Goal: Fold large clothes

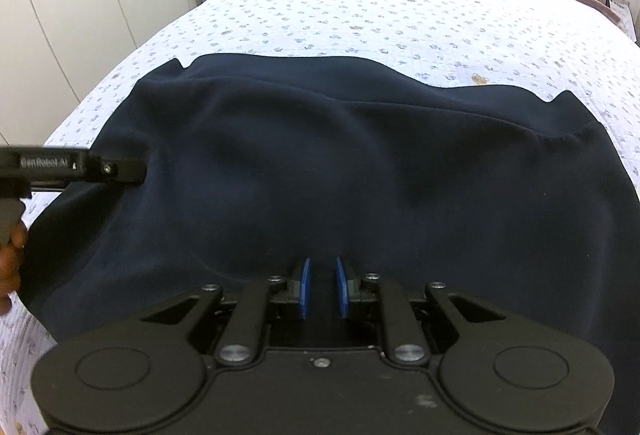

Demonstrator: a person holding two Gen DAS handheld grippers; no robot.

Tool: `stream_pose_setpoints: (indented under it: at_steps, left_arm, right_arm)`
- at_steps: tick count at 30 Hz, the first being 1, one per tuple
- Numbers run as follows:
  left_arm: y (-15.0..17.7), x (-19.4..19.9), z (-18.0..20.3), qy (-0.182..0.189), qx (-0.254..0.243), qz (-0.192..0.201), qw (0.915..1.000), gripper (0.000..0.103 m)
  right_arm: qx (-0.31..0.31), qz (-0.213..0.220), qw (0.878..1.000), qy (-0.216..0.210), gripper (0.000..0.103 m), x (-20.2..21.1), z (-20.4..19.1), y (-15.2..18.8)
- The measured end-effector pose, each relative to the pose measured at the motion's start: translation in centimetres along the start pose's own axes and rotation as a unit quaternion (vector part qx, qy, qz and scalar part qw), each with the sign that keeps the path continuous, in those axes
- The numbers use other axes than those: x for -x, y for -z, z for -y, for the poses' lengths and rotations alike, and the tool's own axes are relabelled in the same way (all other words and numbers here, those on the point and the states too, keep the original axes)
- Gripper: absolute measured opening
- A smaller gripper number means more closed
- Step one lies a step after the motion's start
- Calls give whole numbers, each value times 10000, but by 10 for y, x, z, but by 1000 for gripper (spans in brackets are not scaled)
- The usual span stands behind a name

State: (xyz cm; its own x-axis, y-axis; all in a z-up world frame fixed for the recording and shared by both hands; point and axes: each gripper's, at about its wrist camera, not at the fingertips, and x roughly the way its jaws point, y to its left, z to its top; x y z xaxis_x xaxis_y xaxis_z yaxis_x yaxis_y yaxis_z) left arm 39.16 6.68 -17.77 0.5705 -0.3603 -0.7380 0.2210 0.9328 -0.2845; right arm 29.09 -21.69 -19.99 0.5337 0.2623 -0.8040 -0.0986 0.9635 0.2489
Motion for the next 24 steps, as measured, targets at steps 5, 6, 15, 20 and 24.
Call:
stream_pose_setpoints:
  at_steps: [5, 6, 15, 20, 24]
  left_arm:
    - [9, -1, 22, -606, -163, 169, 9979, 72]
    - [10, 0, 22, -607, -115, 176, 9979, 72]
    - [-1, 3, -26, 636, 336, -178, 9972, 58]
    - [1, 8, -50, 1391, 697, -450, 9868, 38]
    - [10, 21, -44, 1369, 460, -621, 9876, 36]
  right_arm:
    - [-16, -94, 10000, 6, 17, -1, 0, -3]
    - [-25, -129, 9999, 2, 17, -1, 1, -4]
    - [-1029, -389, 9922, -580, 19, -4, 34, -24]
    - [-1248, -405, 9891, -664, 19, -6, 38, -22]
    - [-1114, -489, 9903, -664, 25, -3, 35, -27]
